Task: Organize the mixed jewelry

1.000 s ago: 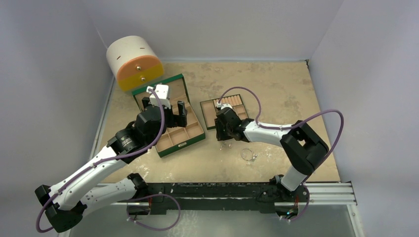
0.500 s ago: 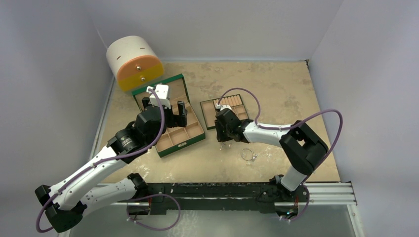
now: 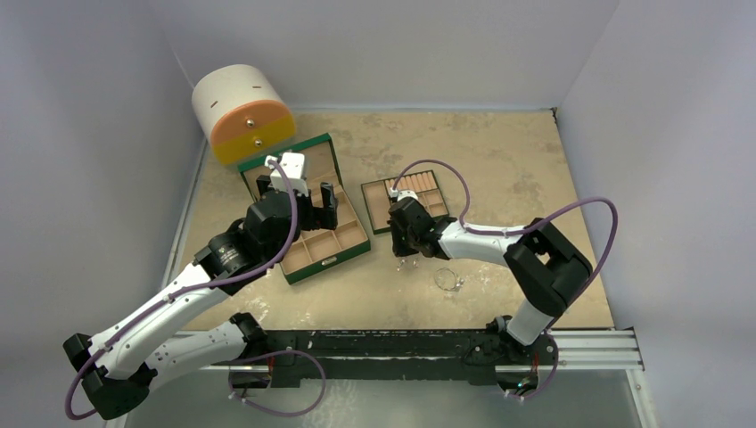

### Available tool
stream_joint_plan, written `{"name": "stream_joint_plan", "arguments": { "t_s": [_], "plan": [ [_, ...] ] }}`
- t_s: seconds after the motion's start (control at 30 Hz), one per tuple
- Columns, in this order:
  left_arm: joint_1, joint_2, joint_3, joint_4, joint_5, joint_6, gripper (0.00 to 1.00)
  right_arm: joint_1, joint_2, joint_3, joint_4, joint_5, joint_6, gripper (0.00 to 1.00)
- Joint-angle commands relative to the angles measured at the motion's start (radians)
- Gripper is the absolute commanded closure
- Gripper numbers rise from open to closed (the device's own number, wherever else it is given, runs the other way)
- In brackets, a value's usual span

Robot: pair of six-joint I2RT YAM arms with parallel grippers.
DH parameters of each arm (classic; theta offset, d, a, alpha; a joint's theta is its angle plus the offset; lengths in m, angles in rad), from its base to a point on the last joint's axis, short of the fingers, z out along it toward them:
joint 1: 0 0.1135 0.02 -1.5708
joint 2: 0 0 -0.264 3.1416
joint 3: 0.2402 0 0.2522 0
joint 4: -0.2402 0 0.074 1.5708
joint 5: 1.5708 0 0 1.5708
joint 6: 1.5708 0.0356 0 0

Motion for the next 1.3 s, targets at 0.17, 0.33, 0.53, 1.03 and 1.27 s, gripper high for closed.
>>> {"name": "stream_joint_plan", "arguments": {
  "t_s": [0.17, 0.33, 0.53, 1.03, 1.27],
  "plan": [
    [0.000, 0.001, 0.046, 0.017, 0.001, 0.009, 0.02, 0.009, -0.036, -0.006, -0.013, 0.011, 0.012, 1.00],
    [0.000, 0.001, 0.046, 0.016, 0.001, 0.009, 0.02, 0.012, -0.066, -0.002, -0.019, 0.013, 0.014, 1.00],
    [0.001, 0.000, 0.047, 0.016, 0.002, 0.009, 0.02, 0.013, -0.097, 0.006, -0.033, 0.022, 0.013, 1.00],
    [0.000, -0.001, 0.046, 0.016, 0.004, 0.008, 0.02, 0.011, -0.117, 0.109, -0.103, 0.139, -0.050, 1.00],
    [0.001, -0.001, 0.047, 0.019, 0.004, 0.009, 0.02, -0.032, -0.091, 0.201, -0.109, 0.201, -0.129, 1.00]
  ]
}}
